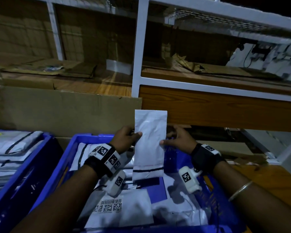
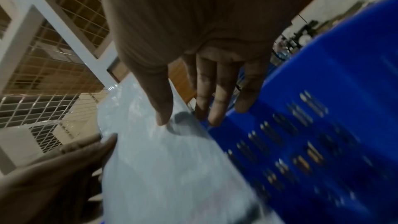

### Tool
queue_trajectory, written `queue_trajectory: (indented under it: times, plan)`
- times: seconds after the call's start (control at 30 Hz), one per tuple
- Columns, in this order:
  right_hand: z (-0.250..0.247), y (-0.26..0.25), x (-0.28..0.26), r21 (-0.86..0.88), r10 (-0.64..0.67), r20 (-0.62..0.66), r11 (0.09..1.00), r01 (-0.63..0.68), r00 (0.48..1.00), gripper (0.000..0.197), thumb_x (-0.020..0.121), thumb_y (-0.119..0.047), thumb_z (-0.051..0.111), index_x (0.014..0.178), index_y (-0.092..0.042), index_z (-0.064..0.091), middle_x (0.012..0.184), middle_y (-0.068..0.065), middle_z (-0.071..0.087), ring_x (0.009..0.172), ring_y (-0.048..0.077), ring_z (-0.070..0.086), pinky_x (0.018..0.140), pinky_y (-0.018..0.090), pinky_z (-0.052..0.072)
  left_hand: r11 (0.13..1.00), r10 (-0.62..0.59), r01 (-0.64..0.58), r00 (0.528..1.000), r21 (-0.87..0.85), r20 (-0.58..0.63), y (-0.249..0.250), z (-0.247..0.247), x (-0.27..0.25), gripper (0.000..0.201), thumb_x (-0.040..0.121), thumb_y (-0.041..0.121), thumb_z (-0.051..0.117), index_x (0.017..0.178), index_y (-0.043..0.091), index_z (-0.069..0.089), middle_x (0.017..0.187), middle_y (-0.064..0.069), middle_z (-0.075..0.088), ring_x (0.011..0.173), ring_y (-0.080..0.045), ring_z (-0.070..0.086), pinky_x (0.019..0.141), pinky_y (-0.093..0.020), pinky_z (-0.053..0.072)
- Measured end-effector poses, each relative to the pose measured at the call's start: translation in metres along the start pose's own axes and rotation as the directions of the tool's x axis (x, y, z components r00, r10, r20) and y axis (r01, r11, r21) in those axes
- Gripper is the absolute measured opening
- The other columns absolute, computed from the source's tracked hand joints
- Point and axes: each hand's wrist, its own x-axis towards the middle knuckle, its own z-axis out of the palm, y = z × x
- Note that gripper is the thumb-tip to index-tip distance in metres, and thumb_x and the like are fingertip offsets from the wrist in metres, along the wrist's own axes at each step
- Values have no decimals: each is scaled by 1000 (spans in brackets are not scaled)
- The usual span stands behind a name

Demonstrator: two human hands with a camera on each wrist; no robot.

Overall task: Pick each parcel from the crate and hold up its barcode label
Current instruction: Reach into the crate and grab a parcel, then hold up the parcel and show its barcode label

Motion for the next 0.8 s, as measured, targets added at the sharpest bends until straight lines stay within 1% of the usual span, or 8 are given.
queue_trajectory:
  times: [0.1,0.3,0.37,0.43,0.53,0.63,0.7,0.8]
  plan:
    - [15,11,0,44,18,59,999,-20,998,46,78,-10,80,120,-7,59,110,16,70,99,28,68,82,40,57,998,-6,3,999,-69,-35,2,-2,0,15,98,17,55,104,8,65,79,-4,69,59,-5,65,46,-17,46]
    - [32,18,0,170,-66,25,984,61,998,33,79,-10,79,110,-11,68,111,7,72,101,23,69,90,47,55,979,-46,30,996,-201,-72,2,-5,-1,14,98,16,55,104,7,64,77,-6,68,62,-14,67,45,-23,50]
    - [29,13,-1,149,-128,-31,980,131,991,25,80,-11,79,103,-16,70,108,4,73,100,21,69,87,43,56,980,-93,64,985,-190,-146,1,-8,0,16,95,25,60,91,11,66,78,-8,69,72,-23,70,52,-29,56]
    - [24,9,0,63,-195,-103,977,202,975,17,81,-13,78,97,-16,72,103,2,73,95,18,69,83,39,56,968,-216,185,959,-172,-186,2,-13,2,40,92,48,58,84,10,67,83,-13,72,74,-30,71,57,-37,59]
    - [14,0,1,-103,-292,-194,956,276,937,17,81,-15,79,98,-11,75,99,-1,73,93,13,67,80,31,52,859,-411,374,911,-349,-37,6,-19,0,80,85,75,39,93,0,64,80,-19,69,63,-33,67,58,-39,57]
    - [5,-9,-2,-309,-450,-155,868,390,880,15,80,-7,76,94,-13,77,87,-5,65,80,1,59,70,20,43,750,-426,444,891,-491,154,12,-22,-1,100,77,85,30,99,-6,63,82,-25,67,69,-37,66,62,-43,57]
    - [2,-12,-6,-424,-510,-40,787,448,859,19,80,-4,74,95,-15,78,86,-4,63,78,7,59,67,22,46,724,-395,408,906,-557,151,16,-23,0,95,82,81,29,104,-4,66,96,-26,69,75,-36,68,62,-38,58]
    - [2,-13,-11,-569,-568,109,637,520,816,22,77,-5,75,95,-18,78,87,0,64,83,22,60,69,35,51,635,-378,352,918,-687,121,23,-25,0,57,93,54,48,102,0,66,100,-23,69,75,-30,68,61,-31,56]
